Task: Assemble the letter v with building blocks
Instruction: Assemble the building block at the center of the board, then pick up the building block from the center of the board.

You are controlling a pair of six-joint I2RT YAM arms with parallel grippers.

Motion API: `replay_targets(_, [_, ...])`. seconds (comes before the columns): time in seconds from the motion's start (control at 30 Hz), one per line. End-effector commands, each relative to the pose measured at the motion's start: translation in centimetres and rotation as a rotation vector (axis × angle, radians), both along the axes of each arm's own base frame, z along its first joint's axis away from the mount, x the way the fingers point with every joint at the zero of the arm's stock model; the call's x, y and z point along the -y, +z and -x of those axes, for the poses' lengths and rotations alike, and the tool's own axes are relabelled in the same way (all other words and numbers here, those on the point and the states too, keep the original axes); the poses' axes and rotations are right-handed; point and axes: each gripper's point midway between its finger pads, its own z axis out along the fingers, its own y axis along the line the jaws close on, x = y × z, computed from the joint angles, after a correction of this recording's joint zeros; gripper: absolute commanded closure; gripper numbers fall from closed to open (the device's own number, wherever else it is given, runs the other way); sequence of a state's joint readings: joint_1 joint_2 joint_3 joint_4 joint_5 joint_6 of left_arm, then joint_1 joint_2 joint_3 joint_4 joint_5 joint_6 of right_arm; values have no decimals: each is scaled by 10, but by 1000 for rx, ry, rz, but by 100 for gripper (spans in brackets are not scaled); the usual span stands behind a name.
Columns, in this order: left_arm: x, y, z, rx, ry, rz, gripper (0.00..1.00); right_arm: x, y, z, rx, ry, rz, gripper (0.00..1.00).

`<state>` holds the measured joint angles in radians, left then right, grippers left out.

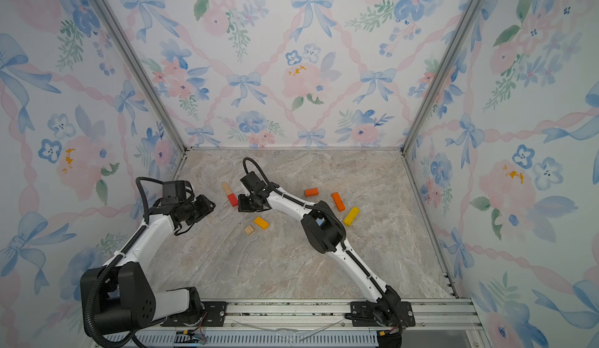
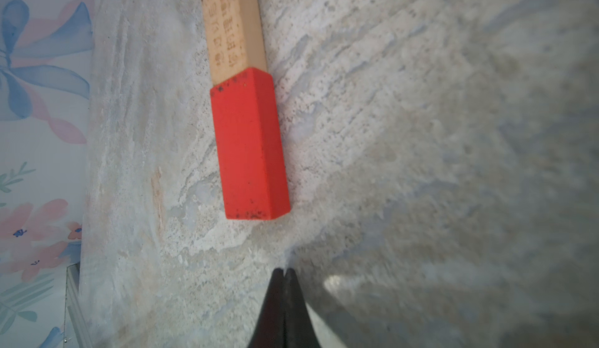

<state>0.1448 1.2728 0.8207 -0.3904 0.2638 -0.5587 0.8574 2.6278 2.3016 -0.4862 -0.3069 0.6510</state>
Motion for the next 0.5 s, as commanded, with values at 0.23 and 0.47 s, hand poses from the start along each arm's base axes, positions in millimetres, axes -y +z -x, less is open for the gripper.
replay_targets(0.23, [20, 9, 14, 39, -27, 59, 61, 27, 129, 5, 197, 34, -61, 100])
replay_targets(0.47, [61, -2, 19, -6, -125, 57, 58, 79, 164, 14, 302, -63, -62, 96])
